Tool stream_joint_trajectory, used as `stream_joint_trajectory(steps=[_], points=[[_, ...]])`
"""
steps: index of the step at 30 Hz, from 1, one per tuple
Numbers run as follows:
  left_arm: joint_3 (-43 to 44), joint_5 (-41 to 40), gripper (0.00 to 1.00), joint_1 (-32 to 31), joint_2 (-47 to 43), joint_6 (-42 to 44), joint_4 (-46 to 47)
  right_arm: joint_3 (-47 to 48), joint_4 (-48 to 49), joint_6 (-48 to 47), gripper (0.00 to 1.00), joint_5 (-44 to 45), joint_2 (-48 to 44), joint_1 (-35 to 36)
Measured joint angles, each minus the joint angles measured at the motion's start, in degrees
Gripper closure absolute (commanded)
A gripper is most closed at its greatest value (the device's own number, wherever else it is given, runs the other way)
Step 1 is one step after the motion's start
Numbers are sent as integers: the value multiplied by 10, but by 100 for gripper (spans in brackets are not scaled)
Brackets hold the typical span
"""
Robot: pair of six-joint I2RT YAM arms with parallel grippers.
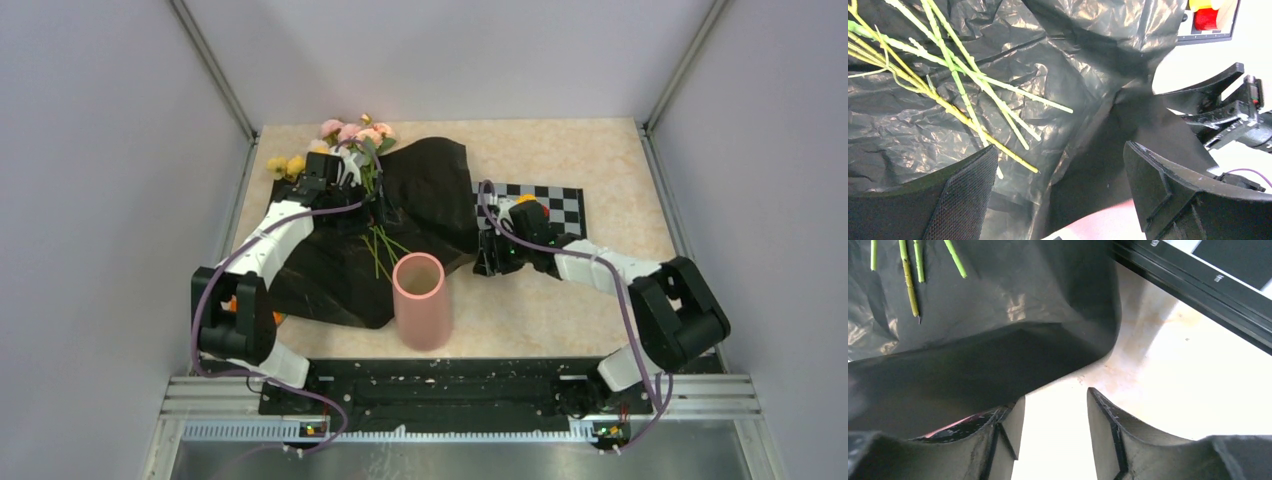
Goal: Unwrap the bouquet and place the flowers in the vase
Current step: Unfold the wrapping paper at the center of the board.
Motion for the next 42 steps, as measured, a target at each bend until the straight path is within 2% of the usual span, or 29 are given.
stream_joint_trajectory(steps=[7, 10, 14, 17, 24, 30, 33, 42], points=[[-7, -11, 1, 0, -2, 1, -7, -15, -69, -21, 34, 54, -97, 0], [-26, -39, 1, 1, -25, 3, -12, -13, -105, -27, 33, 73, -151, 0], [-47, -78, 1, 8, -81, 12, -16, 32, -153, -29, 34, 87, -204, 0], [-53, -102, 1, 16, -115, 16, -17, 86, -151, -25, 43, 74, -211, 0], [-53, -125, 1, 19, -126, 25, -23, 196, -109, -7, 54, 22, -123, 24], [-53, -147, 1, 19, -126, 31, -30, 233, -76, 13, 69, -27, 26, 78], [-53, -156, 1, 19, -126, 35, -31, 219, -74, 24, 73, -45, 63, 86], [-53, -163, 1, 19, -126, 39, -37, 72, -41, 52, 78, -67, 63, 86]])
